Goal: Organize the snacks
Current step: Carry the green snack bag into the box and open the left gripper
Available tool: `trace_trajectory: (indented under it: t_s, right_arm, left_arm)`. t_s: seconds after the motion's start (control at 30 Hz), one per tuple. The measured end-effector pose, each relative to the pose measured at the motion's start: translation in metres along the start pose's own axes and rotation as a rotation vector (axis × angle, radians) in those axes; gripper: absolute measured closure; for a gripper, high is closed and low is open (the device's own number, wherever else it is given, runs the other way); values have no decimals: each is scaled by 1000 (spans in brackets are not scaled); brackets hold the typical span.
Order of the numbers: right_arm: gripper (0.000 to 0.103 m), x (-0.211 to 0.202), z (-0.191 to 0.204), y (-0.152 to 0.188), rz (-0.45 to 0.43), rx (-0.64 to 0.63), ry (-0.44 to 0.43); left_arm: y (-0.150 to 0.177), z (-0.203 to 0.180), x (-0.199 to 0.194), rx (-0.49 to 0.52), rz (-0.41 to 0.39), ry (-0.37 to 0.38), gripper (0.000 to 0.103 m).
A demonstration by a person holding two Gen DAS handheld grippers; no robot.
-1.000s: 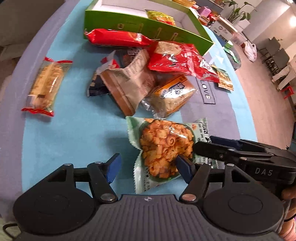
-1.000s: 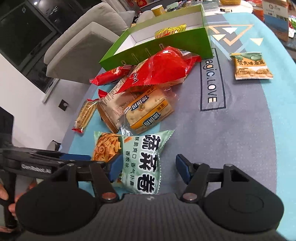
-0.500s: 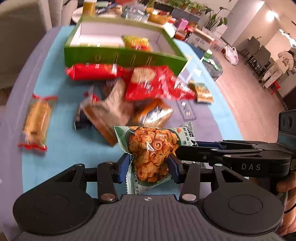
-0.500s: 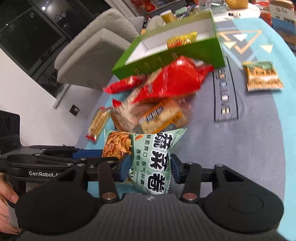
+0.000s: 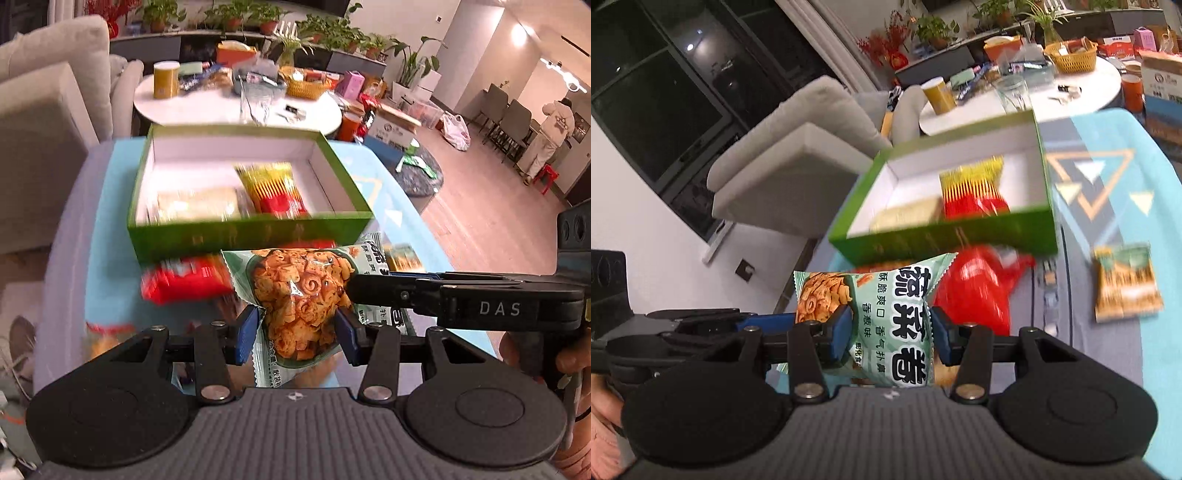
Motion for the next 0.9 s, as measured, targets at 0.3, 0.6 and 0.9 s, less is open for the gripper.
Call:
trace_trajectory:
  t_s: [0.3,0.6,0.9]
  right_arm:
    - [48,43,-5,-55,-75,30,-1]
    - [48,102,-25,-82,-77,77,20]
    - [48,156,-50,-85,-32,116,75]
  left_arm:
    - [-69,29,39,3,-63,-2,60]
    - [-107,68,97,-5,-105,-36,60]
    - [-114,105,153,-41,-91,-73,60]
Point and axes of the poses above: each gripper's, at about its wrist camera, not at the fingertips, and x roughly the way its jaws point, z to its left, y to its underside, the point moved 9 cm from there along x, roughly the way its jaws point, and after that the axes turned 15 degrees about -z, right-handed, at the moved point
